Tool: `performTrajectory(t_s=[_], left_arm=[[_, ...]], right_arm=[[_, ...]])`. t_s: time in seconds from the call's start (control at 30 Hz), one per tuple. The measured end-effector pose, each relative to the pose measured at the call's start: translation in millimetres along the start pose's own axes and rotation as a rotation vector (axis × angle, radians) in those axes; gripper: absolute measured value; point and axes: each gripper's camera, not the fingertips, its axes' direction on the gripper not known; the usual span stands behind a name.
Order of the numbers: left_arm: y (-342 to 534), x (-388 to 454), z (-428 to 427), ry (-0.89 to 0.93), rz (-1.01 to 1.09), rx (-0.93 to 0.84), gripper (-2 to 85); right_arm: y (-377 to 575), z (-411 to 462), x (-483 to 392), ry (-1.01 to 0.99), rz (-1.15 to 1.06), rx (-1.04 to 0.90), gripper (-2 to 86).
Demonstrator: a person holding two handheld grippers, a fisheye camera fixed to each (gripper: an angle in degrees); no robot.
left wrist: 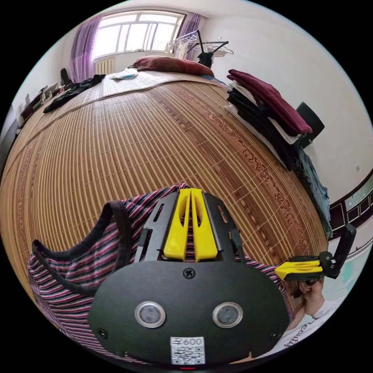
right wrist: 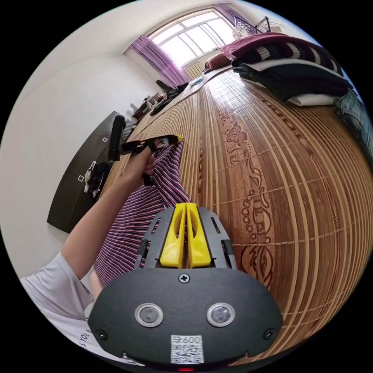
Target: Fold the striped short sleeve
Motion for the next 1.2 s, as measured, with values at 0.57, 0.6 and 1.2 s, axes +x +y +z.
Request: performTrajectory(t_s=[0.57, 0.6, 1.2], left_arm=[[-38, 43, -29, -0.134, 0.083, 0.03, 0.5], [-42, 41, -32, -0.138, 0.058, 0.03, 0.8], [-56, 30, -77, 0.395, 0.071, -0.327, 2.5]], right_arm=[[-42, 38, -74, 0.034, -0.045, -0.026, -0.8], [-45, 41, -76, 0.026, -0.039, -0.027, -0.8], [-75, 93, -126, -0.009, -0.016, -0.03, -0.9]])
